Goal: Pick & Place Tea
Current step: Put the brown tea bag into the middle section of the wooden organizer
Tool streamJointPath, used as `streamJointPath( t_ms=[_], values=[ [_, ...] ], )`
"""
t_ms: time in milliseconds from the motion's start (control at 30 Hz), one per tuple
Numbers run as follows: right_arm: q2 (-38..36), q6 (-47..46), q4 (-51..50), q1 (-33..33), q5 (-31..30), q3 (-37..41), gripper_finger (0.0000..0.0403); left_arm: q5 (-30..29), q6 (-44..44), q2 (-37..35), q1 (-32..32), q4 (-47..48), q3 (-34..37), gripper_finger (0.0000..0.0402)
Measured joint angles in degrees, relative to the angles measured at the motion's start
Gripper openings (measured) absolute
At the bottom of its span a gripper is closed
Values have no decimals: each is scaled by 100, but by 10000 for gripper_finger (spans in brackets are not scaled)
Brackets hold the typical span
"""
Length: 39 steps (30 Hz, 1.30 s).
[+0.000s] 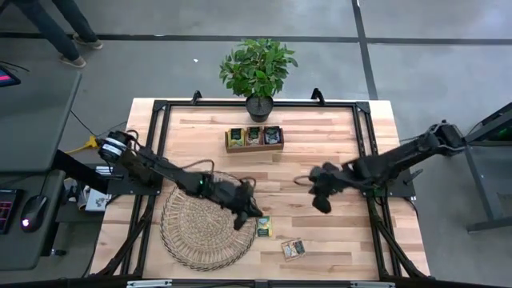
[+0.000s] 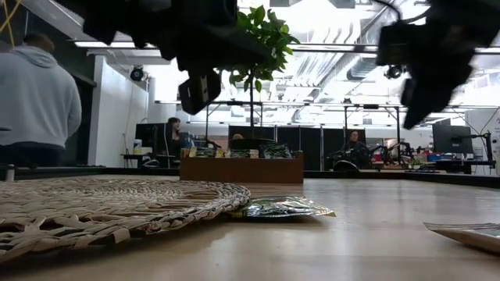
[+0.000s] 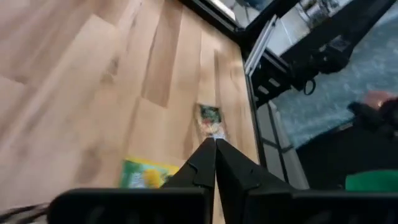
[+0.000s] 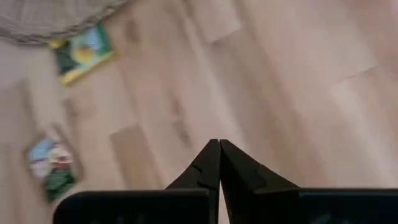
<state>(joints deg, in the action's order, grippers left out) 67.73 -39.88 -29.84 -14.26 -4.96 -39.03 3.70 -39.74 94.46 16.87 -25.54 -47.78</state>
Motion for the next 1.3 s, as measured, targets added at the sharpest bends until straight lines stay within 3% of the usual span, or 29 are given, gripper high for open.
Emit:
streamJointPath(
  t_ms=[233,333,500,733,1033,1300],
  values=[
    [-409,-1754,1765,-1661,-1019,997,2,-1197,-618,852,841,78,-894,2],
    [-345,-2149,1919,-2225,-1452,1074,1,-1468,-706,1340,1066,453,-1537,1],
    [-291,-3008,1880,-2858,-1726,1072,1,-1537,-730,2251,1185,1584,-3027,0],
    [-262,-4643,1749,-3372,-1864,1072,3,-1197,-811,3206,1124,3168,-4787,0],
    [202,-5547,1904,-3725,-1784,1072,9,-810,-1096,3595,1090,3758,-5269,0],
    [979,-5561,2883,-3830,-1699,1072,68,-743,-1048,3671,1046,3740,-5271,0]
  ],
)
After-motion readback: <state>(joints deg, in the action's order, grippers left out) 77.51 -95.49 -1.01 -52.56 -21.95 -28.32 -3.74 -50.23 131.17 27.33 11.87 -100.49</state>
